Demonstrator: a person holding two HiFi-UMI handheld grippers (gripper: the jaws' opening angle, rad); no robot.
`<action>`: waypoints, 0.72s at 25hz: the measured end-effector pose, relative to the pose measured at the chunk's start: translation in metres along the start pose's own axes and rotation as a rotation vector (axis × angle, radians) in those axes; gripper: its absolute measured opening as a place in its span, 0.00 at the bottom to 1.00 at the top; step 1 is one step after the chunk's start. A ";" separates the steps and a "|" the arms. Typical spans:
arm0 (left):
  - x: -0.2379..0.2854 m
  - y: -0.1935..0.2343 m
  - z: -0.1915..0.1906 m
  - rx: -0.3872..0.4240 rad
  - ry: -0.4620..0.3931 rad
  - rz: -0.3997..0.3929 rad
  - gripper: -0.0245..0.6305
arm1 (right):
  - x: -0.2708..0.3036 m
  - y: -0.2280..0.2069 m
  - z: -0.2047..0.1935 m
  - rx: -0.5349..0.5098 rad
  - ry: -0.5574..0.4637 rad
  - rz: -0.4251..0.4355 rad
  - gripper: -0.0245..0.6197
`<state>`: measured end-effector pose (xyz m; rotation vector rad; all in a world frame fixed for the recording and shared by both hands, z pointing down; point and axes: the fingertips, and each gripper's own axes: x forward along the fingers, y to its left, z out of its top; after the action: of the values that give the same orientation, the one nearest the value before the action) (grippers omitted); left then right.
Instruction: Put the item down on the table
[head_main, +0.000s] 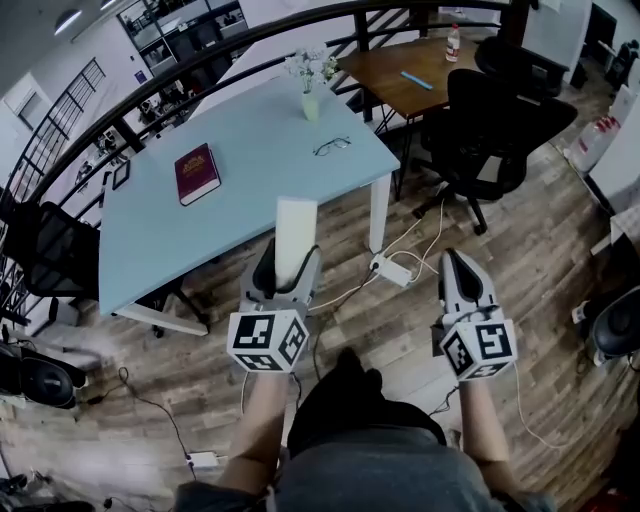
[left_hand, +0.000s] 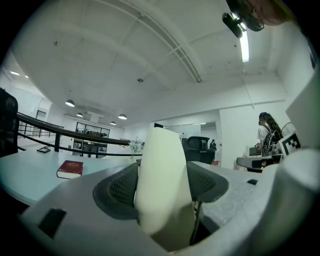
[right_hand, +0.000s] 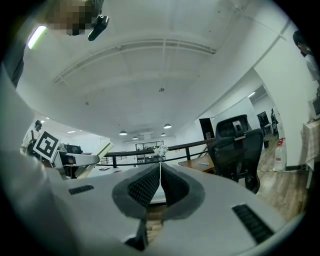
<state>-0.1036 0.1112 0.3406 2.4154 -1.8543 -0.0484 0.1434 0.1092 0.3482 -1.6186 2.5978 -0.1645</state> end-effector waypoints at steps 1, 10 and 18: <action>0.003 0.003 0.000 -0.002 0.000 0.004 0.51 | 0.004 -0.001 0.000 0.001 0.001 0.003 0.04; 0.060 0.032 -0.004 0.010 0.013 0.010 0.51 | 0.055 -0.021 -0.003 0.009 0.016 -0.011 0.04; 0.135 0.072 -0.004 0.010 0.028 0.001 0.51 | 0.131 -0.040 -0.012 0.027 0.039 -0.043 0.04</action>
<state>-0.1374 -0.0374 0.3565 2.4094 -1.8483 -0.0046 0.1201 -0.0256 0.3648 -1.6798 2.5780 -0.2354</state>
